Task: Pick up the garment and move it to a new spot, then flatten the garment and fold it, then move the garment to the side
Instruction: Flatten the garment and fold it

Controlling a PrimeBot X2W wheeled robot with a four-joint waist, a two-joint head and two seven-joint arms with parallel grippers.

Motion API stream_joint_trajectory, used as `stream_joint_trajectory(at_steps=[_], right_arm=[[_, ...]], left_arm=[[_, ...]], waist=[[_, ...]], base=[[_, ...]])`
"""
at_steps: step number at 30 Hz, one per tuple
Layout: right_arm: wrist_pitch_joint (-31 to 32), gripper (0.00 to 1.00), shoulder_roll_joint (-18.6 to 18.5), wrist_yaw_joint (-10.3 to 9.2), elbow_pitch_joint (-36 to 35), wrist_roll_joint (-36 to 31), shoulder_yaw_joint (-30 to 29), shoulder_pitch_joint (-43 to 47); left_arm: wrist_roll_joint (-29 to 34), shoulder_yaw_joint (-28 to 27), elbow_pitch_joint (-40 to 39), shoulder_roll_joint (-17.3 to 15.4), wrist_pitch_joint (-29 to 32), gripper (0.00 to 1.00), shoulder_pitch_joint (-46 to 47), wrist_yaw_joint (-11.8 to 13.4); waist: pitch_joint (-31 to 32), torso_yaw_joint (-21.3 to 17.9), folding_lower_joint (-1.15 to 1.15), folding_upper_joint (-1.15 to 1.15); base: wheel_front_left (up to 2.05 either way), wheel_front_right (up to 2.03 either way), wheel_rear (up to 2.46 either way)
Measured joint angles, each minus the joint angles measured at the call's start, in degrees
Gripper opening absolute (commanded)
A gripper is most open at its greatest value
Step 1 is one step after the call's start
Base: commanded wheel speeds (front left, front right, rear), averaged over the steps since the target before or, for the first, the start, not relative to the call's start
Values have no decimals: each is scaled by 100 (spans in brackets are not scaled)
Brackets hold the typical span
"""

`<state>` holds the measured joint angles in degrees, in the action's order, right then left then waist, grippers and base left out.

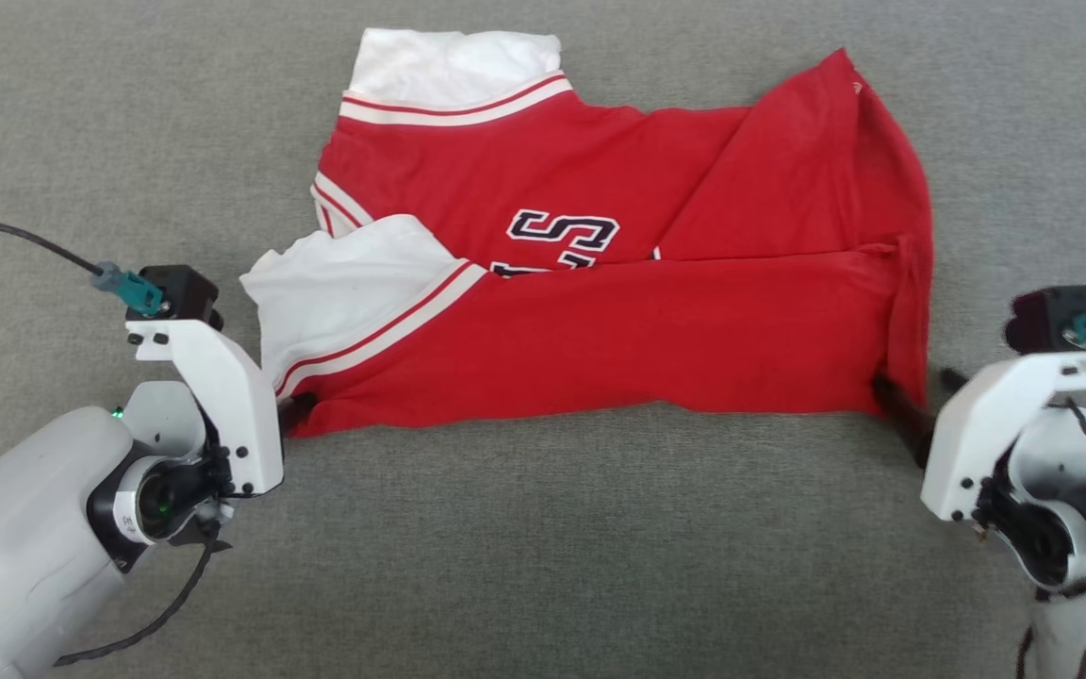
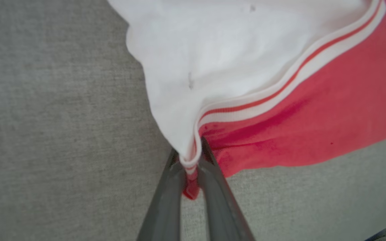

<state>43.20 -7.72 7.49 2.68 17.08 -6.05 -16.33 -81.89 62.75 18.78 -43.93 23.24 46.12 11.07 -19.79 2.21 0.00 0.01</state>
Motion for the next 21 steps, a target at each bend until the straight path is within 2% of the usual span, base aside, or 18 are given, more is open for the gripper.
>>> stream_joint_trajectory(at_steps=[6, 7, 8, 9, 15, 21], right_arm=[[835, 100, -170, -1, 303, 111, 208, -302], [920, 95, -225, -1, 334, 108, 275, -339], [987, 36, -270, -1, 363, 122, 315, -375], [1032, 0, -330, 0, 378, 119, 359, -400], [1303, 0, -558, 0, 358, 348, 411, -512], [1836, 0, -942, 1, -59, 727, 448, -379]], left_arm=[[25, 2, 5, 73, -8, 0, 61, -52], [26, 1, 10, 82, -8, 0, 65, -60], [26, 1, 23, 90, -8, 0, 69, -89], [26, -3, 36, 108, -13, 0, 74, -101], [11, -29, 7, 85, -40, 0, 79, -174], [-20, -44, -454, -285, 37, 0, 20, -26]], waist=[[-64, 122, 0, 0], [-71, 140, 0, 0], [-77, 158, 0, 0], [-81, 175, 0, 0], [-49, 236, 0, 0], [46, 268, 0, 0]], base=[[0, 0, 0], [0, 0, 0], [0, 0, 0], [0, 0, 0], [0, 0, 0], [0, 0, 0]])
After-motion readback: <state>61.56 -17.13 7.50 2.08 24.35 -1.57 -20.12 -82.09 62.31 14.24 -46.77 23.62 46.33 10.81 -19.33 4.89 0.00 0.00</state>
